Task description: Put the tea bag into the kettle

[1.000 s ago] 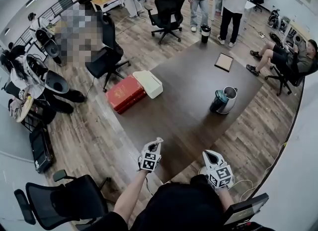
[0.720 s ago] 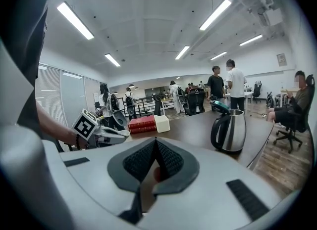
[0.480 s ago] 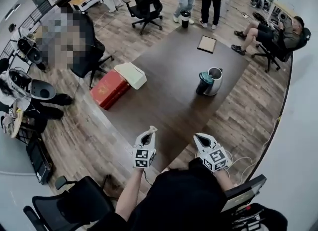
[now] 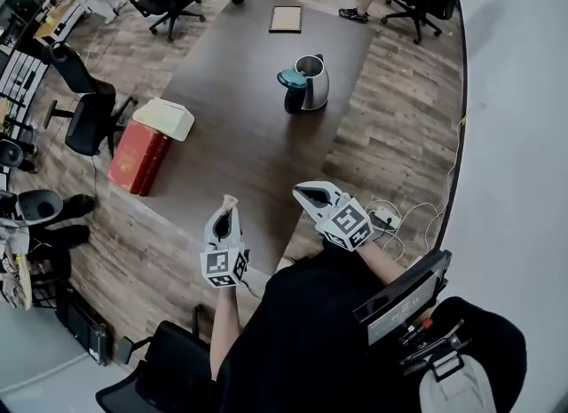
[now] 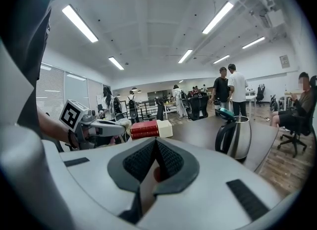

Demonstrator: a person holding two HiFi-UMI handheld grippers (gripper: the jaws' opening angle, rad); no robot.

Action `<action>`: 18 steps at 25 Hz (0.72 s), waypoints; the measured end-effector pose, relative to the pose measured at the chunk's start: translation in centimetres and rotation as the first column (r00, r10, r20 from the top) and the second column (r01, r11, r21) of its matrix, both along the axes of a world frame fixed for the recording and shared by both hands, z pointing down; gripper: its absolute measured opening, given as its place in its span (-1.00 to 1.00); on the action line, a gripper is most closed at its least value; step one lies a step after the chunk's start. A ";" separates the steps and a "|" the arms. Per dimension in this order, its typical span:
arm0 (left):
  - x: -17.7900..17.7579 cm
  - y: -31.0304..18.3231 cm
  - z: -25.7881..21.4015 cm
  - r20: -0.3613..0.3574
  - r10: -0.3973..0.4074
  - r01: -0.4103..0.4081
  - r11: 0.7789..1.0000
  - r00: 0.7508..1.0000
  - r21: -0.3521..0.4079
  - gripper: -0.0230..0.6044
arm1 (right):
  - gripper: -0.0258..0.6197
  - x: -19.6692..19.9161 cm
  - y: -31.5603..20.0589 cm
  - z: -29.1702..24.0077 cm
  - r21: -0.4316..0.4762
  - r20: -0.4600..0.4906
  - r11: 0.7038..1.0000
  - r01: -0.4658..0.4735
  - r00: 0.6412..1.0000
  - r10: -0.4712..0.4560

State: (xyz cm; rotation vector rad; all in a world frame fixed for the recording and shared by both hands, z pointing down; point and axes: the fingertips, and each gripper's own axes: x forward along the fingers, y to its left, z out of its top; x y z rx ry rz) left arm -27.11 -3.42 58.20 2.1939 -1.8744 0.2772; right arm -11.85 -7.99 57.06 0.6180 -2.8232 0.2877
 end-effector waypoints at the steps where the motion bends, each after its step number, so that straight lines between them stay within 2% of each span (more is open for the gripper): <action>1: 0.6 0.2 -0.3 0.001 0.012 -0.012 1.000 1.000 0.008 -0.82 | -0.90 0.2 0.1 -0.1 -0.002 0.003 1.000 -0.004 1.000 0.004; 5: 3.2 0.9 -1.7 0.013 0.073 -0.074 0.996 0.997 0.045 -0.82 | -0.90 1.4 0.7 -0.2 -0.012 0.017 1.000 -0.022 1.000 0.023; 9: 5.0 0.4 -3.7 0.049 0.145 -0.150 0.982 0.988 0.113 -0.82 | -0.90 1.5 -0.1 -0.5 -0.003 0.038 1.000 -0.027 0.999 0.027; 13: 6.6 0.5 -4.8 0.079 0.161 -0.171 0.974 0.984 0.149 -0.82 | -0.90 2.2 -0.1 -0.6 -0.002 0.051 0.999 -0.034 0.998 0.034; 18: 7.7 0.1 -5.5 0.084 0.172 -0.181 0.977 0.981 0.114 -0.82 | -0.90 2.8 -0.5 -0.6 -0.006 0.062 0.999 -0.036 0.997 0.036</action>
